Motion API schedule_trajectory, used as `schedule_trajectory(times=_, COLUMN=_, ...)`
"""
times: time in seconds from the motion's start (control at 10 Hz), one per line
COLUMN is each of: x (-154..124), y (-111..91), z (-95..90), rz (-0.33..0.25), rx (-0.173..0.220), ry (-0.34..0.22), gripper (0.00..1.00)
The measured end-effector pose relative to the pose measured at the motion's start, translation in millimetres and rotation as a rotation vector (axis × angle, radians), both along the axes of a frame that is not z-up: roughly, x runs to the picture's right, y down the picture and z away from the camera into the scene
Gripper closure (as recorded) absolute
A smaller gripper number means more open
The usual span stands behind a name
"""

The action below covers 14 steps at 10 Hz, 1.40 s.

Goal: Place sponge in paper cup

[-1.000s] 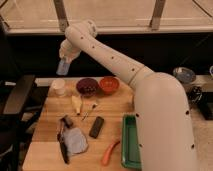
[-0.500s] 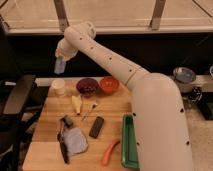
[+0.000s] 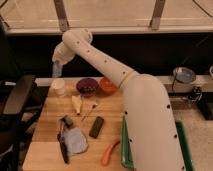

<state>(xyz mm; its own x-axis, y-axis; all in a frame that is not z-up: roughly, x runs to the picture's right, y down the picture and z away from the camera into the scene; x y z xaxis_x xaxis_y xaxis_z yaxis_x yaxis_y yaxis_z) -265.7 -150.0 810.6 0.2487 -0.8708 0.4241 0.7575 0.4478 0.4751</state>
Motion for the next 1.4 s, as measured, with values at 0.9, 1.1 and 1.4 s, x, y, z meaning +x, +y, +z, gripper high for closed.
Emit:
schedule_trajectory(times=0.9, x=-4, y=41, z=49.1, rz=0.047, rx=-0.001, ry=0.124, gripper=1.0)
schedule_trajectory(times=1.1, x=3, y=35, z=53.1, rz=0.086, rx=0.029, ry=0.142, gripper=0.86)
schedule_trajectory(times=1.4, x=-4, y=35, z=53.0, rz=0.087, rx=0.054, ry=0.149, gripper=0.55)
